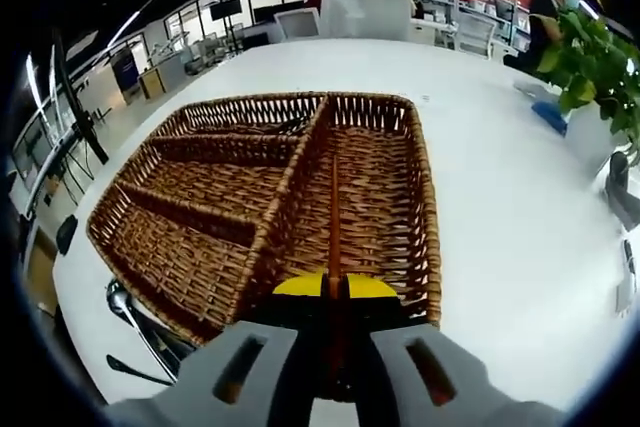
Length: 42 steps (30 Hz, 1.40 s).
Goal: Arrange the knives, forks, and spoons in their matching storage slots by inserting each utensil handle-first until every utensil is classified and aligned in the correct compartment
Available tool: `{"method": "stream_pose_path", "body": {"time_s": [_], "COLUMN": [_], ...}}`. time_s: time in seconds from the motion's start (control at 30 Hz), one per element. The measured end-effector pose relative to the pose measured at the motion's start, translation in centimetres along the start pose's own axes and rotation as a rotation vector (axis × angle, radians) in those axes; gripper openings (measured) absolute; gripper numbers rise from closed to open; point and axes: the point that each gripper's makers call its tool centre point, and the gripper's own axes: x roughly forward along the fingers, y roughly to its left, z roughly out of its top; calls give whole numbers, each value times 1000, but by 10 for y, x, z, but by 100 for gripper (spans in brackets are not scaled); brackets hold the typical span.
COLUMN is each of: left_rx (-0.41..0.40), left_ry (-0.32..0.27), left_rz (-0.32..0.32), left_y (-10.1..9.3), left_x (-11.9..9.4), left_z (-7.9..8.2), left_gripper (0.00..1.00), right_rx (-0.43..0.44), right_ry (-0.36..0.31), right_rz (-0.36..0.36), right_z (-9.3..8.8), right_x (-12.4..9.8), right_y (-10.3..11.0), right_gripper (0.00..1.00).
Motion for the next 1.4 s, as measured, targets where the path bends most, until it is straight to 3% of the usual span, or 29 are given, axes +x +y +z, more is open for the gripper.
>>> {"method": "stream_pose_path", "body": {"time_s": [0.13,0.37,0.43,0.53,0.73,1.1,1.4], "left_rx": [0,-3,-3,0,4,11,7], "left_ry": [3,-1,-5,-2,-10,-23,-30], "left_rz": [-1,-4,-5,-7,-7,-11,-15], "left_y": [0,-1,-2,-3,-4,-9,-14], "left_x": [1,2,3,3,2,2,2], "left_z": [-1,0,1,0,5,10,12], "left_gripper": [100,100,100,100,100,100,100], "right_rx": [-60,-84,-134,-169,-291,-249,-231], "right_ry": [6,17,12,-5,-99,-186,-218], "right_rz": [0,21,33,34,11,27,56], "right_z": [0,0,1,3,28,53,52], "right_x": [2,3,3,0,-17,-46,-66], "right_y": [1,3,3,3,-2,-15,-20], "right_gripper": [3,3,4,5,0,10,24]}}
